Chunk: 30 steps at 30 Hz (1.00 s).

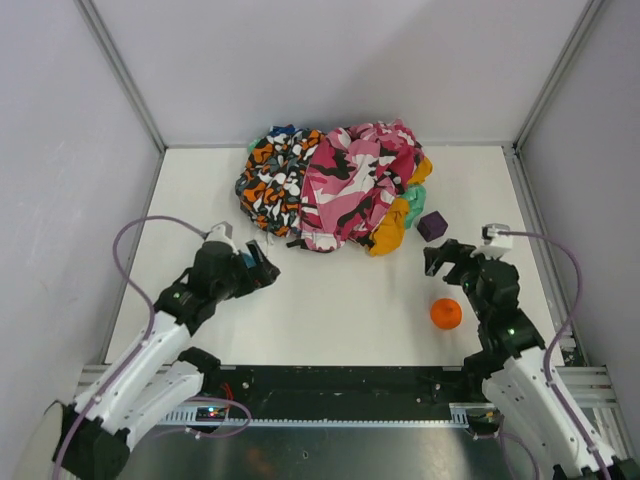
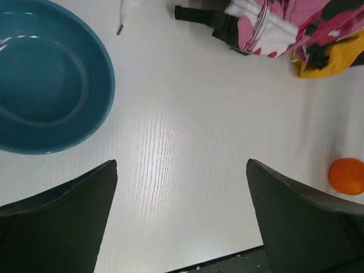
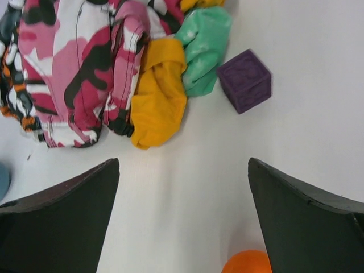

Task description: Pick out a specific cloth from the pile

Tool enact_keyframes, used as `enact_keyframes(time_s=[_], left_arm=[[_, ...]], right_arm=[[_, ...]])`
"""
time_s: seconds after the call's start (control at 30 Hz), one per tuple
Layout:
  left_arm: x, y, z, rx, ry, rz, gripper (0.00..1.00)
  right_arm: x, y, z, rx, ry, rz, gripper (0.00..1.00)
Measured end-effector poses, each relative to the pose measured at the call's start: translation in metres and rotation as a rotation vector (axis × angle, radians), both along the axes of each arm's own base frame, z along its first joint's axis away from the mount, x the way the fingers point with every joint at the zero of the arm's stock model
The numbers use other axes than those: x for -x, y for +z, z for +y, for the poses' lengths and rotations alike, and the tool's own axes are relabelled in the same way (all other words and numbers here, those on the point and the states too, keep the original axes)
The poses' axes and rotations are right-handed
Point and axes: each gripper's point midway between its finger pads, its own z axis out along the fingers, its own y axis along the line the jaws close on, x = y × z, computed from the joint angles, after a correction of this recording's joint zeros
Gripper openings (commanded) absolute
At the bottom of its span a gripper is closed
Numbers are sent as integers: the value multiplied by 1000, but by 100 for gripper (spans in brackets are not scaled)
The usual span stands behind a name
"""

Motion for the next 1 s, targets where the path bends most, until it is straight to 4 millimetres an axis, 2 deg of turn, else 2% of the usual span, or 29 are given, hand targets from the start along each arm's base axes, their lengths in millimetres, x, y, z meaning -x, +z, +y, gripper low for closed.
enact_keyframes(time_s=[0.13,0.23,0.3,0.37,0.57,0.67,0.83,1.0], left_arm=[[-6,-14,-16,-40,-65,53,100],[-18,-14,-26,-54,-98,51,100],[-28,-14,-33,-63,-118,46,100],[-42,-13,-41,-73,-138,45,100],[-81,-17,-73,-88,-214,63,100],[-98,-19,-92,-98,-263,65,100],[-129,-21,-124,-107,-336,49,100],[-161,-32,-146,-118,-377,49,100]], right_arm=[[-11,-31,20,43,103,112,99],[-14,-61,32,69,168,222,99],[-13,-72,37,77,202,265,99],[-14,-74,42,77,227,280,99],[-27,-52,54,90,291,192,99],[-35,-50,63,116,348,156,99],[-61,-61,75,161,397,187,96],[-104,-79,87,199,410,259,89]])
